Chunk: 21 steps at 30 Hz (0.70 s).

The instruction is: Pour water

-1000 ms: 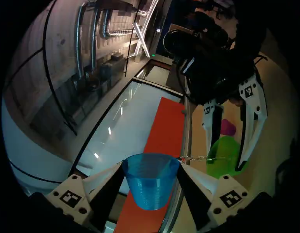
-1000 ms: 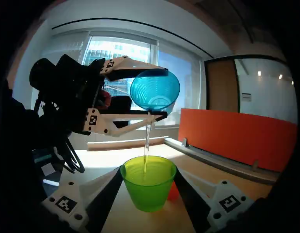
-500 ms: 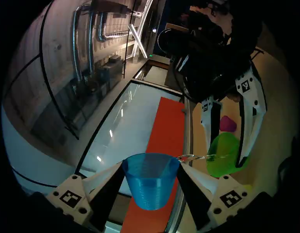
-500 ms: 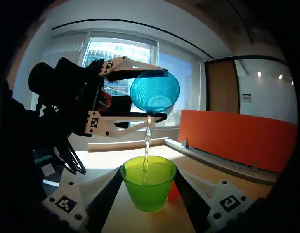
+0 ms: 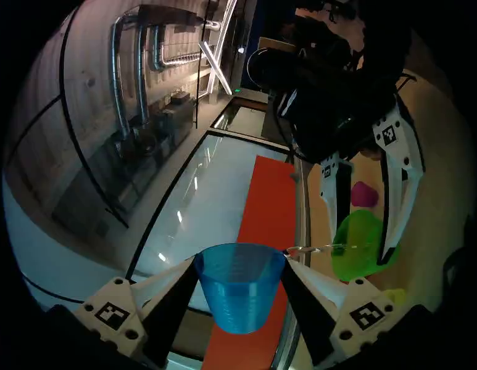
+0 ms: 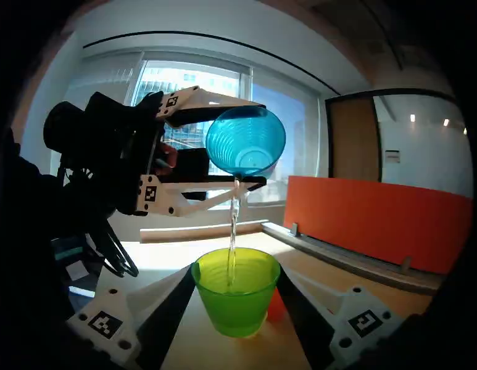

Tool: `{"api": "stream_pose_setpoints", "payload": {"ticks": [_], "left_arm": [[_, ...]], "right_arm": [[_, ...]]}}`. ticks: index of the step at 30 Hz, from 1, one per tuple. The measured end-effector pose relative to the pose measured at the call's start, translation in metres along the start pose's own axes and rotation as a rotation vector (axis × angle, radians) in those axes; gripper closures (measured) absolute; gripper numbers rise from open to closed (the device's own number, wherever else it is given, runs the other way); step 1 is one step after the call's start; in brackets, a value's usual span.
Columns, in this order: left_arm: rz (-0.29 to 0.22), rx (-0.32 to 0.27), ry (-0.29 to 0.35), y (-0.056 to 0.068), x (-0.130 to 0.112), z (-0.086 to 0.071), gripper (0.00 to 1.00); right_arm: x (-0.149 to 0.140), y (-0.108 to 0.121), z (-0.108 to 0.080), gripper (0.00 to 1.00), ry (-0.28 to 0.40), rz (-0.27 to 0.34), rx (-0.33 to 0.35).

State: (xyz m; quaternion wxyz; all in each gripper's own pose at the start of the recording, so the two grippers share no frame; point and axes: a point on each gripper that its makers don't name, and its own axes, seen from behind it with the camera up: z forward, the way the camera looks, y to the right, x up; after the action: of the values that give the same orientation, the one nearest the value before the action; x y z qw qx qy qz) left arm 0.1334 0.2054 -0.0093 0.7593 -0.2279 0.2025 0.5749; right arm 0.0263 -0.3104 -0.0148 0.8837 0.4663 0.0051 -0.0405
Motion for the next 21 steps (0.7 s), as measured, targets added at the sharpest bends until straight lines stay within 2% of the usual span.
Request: {"api": "stream_pose_setpoints", "payload": {"ticks": [21], "left_arm": [[0.068,0.012,0.009,0.002,0.0054,0.003,0.12]], "right_arm": [[0.0064,0.0039,-0.0027,0.09,0.015,0.0,0.0]]}}
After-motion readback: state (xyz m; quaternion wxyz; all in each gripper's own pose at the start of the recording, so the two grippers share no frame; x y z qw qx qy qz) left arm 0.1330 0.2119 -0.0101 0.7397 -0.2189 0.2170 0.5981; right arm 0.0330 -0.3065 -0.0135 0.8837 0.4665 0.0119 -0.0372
